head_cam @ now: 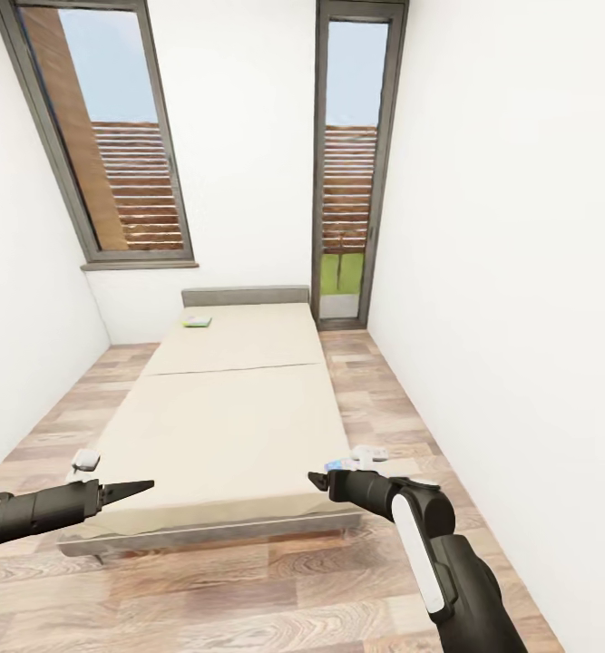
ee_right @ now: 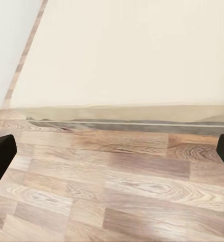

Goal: Put all the toys in the child's room - the three board games (two on the bed and one on the table), the two jigsaw puzzles on the table, and the tennis ball on the table - inside the toy box on the table in the child's room.

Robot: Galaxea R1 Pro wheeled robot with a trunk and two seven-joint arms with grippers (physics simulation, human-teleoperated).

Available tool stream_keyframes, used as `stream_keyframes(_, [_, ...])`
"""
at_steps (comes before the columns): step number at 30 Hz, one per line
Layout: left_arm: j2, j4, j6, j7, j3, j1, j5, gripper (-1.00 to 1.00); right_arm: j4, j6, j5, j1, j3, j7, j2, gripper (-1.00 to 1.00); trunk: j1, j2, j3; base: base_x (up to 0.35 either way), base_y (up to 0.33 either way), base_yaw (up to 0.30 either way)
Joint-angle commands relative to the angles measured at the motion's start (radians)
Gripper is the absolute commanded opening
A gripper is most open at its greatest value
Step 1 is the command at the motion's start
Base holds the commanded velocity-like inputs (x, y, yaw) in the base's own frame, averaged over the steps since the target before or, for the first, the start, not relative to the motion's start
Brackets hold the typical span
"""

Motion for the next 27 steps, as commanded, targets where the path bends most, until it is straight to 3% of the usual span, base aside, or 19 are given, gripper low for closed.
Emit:
stream_keyframes(1, [0.000, -0.001, 0.010, -0.004, 0.000, -0.001, -0.001, 1.00, -0.001, 0.004, 0.001, -0.001, -0.001, 0.003, 0.000, 1.00, 0.001, -0.002, -0.002, 0.000, -0.200, 0.000])
stream_keyframes(11, [-0.001, 0.000, 0.011, -0.004, 0.000, -0.001, -0.001, 1.00, 0.001, -0.034, 0.006, -0.001, 0.000, 0.000, -0.004, 1.00, 0.001, -0.002, -0.002, 0.035, -0.158, 0.000])
stream_keyframes(27, [-0.003, 0.000, 0.010, -0.003, 0.000, -0.001, -0.001, 1.00, 0.003, -0.054, 0.001, -0.001, -0.006, -0.004, -0.003, 1.00, 0.001, -0.002, -0.002, 0.135, -0.206, 0.000])
